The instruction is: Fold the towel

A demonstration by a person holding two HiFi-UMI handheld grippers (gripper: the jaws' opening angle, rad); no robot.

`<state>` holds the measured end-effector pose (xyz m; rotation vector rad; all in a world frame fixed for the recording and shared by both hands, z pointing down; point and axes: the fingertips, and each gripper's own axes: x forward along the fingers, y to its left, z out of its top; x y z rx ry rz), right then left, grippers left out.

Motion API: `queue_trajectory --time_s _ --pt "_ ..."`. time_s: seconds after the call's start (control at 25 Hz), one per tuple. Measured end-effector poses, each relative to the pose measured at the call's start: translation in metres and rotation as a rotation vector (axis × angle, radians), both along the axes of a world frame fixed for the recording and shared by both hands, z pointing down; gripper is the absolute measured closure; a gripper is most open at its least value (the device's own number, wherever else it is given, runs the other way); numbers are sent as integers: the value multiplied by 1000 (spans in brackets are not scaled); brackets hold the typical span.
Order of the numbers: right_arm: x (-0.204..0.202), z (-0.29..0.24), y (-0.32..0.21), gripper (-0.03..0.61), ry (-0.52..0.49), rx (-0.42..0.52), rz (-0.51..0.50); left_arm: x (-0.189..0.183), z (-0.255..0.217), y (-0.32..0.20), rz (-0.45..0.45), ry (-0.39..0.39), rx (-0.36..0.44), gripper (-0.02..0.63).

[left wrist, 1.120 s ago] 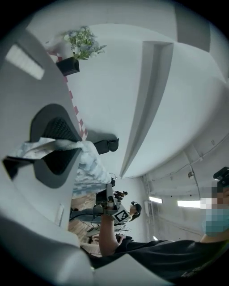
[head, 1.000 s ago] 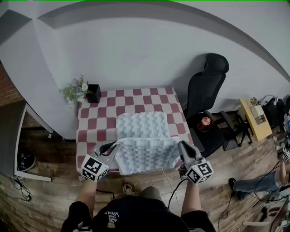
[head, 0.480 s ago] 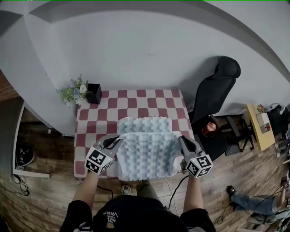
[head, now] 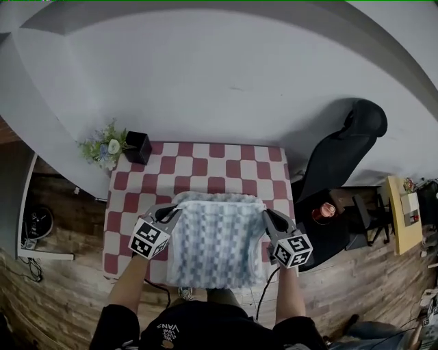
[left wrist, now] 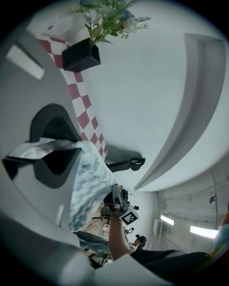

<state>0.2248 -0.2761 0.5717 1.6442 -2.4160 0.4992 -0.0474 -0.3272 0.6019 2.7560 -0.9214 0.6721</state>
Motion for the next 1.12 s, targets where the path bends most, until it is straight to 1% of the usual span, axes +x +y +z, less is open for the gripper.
queue_trajectory --time_s 0.2,0.36,0.52,0.68,0.72,0.76,0.84,0.88,0.92,1.0,1.12 --pt "6 29 -35 552 -3 -49 -30 6 25 -30 -27 -53 -38 592" --pt "12 55 -51 552 20 -97 -35 12 51 -46 -28 -110 -66 592" --pt "14 79 -57 552 68 -156 -37 15 73 -52 -32 -178 -89 591" --pt "16 98 -61 546 144 -199 -32 19 81 -56 -44 -243 -96 589" --pt "17 103 -62 543 163 -214 -23 18 85 -57 -54 -259 -99 583" --pt "19 108 -63 538 179 -230 -6 16 89 -59 -70 -275 -104 553" --pt "26 115 -65 487 195 -257 42 8 95 -64 -119 -301 -114 477" --pt "30 115 -66 446 192 -263 66 4 96 -66 -143 -308 -118 452" --pt "34 114 -66 420 181 -262 90 0 96 -67 -165 -308 -120 435" --pt "44 109 -65 384 148 -252 139 -6 95 -67 -188 -282 -125 420" --pt "63 101 -59 382 100 -242 219 -11 101 -65 -196 -213 -177 413"
